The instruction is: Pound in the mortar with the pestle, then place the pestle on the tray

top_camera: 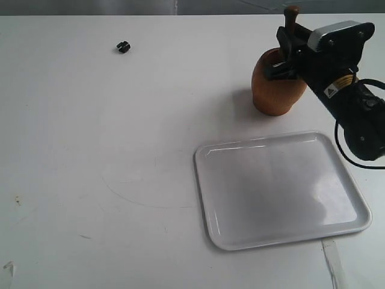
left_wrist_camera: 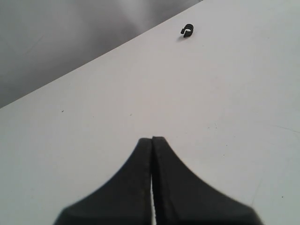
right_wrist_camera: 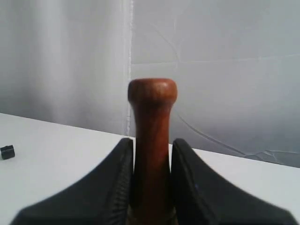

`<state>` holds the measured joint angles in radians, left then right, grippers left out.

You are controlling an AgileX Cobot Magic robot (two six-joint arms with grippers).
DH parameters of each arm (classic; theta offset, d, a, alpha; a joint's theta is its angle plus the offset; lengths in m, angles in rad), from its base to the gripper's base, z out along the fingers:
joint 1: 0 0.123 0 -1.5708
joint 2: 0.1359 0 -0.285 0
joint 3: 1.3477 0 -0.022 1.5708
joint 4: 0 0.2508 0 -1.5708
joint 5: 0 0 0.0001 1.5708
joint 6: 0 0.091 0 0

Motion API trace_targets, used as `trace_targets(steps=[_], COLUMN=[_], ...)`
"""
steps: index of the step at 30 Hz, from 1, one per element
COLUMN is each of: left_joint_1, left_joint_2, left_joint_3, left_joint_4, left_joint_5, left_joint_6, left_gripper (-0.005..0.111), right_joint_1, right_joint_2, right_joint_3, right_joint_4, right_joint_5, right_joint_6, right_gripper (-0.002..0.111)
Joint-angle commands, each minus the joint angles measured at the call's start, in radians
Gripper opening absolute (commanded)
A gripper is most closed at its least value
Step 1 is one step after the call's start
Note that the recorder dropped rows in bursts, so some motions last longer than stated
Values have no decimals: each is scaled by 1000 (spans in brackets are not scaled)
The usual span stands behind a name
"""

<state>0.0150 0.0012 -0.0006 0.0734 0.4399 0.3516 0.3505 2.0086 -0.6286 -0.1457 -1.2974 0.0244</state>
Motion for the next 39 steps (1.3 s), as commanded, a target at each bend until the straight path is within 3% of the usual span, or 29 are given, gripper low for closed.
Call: trace_targets(steps=[1,7,11,15,21,25,34,39], left_joint_1=[-8,-8,-8,-8,-8,-8,-8,-8], left_joint_2=[-1,-1,-1,-1,-1,-1,-1,-1], left_joint_3=[1,1,1,1,1,1,1,1], left_joint_4=[-7,-7,-7,-7,-7,-7,-7,-7], left_joint_5=[-3,-3,-3,-3,-3,-3,-3,-3], left_joint_6=[-8,-8,-8,-8,-8,-8,-8,-8], left_gripper=[0,0,0,0,0,0,0,0], right_joint_1=[-3,-3,-3,-3,-1,-1,-1,-1], right_joint_2=[-75,-353,-400,-312,-9,47,-385,-504], right_joint_3=[10,10,10,10,10,4,4,4], right_joint_4=[-30,-30,18,14,22,-9,-35,-20], right_joint_5=[76,76,76,76,76,76,76,132], right_joint_6=[-15,-18,-18,-18,7,21,17,14], right_gripper=[0,0,0,0,0,0,0,0])
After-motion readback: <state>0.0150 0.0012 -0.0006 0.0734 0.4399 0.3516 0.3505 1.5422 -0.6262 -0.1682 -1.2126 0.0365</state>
